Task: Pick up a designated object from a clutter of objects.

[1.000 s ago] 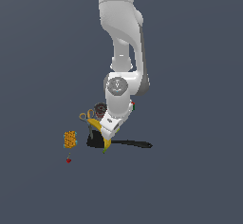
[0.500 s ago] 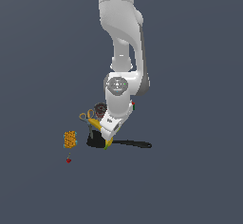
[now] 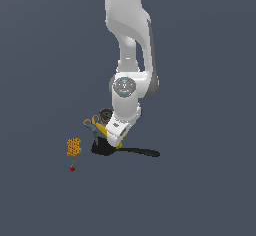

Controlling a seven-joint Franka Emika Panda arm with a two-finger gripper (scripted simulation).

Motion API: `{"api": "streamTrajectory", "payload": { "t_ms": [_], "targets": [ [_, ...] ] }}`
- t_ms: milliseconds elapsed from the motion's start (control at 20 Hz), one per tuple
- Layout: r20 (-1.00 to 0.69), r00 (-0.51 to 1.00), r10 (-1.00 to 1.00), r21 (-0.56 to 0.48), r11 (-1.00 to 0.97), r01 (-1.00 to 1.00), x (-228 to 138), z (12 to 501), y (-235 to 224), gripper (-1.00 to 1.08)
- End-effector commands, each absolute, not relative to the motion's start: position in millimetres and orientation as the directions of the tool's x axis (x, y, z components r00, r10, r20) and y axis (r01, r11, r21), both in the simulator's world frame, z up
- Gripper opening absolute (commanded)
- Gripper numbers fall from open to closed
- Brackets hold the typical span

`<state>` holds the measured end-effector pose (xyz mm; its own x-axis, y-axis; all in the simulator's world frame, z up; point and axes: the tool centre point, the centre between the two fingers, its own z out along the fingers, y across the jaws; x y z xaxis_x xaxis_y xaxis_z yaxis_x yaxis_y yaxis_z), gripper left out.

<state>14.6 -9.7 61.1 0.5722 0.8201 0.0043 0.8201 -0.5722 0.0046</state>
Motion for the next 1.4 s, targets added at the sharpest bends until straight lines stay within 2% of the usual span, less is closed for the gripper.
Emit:
{"api": "streamTrajectory", "payload": {
  "t_ms": [0,350,1350],
  "targets": [
    [0.005,0.572,0.820,0.007,-0.572,0.820,16,74,-9,-1.00],
    [0.005,0.572,0.820,0.006,-0.573,0.820,19,128,-7,-1.00],
    [0.002,0.574,0.819,0.002,-0.574,0.819,33,339,1,-1.00]
  ]
}}
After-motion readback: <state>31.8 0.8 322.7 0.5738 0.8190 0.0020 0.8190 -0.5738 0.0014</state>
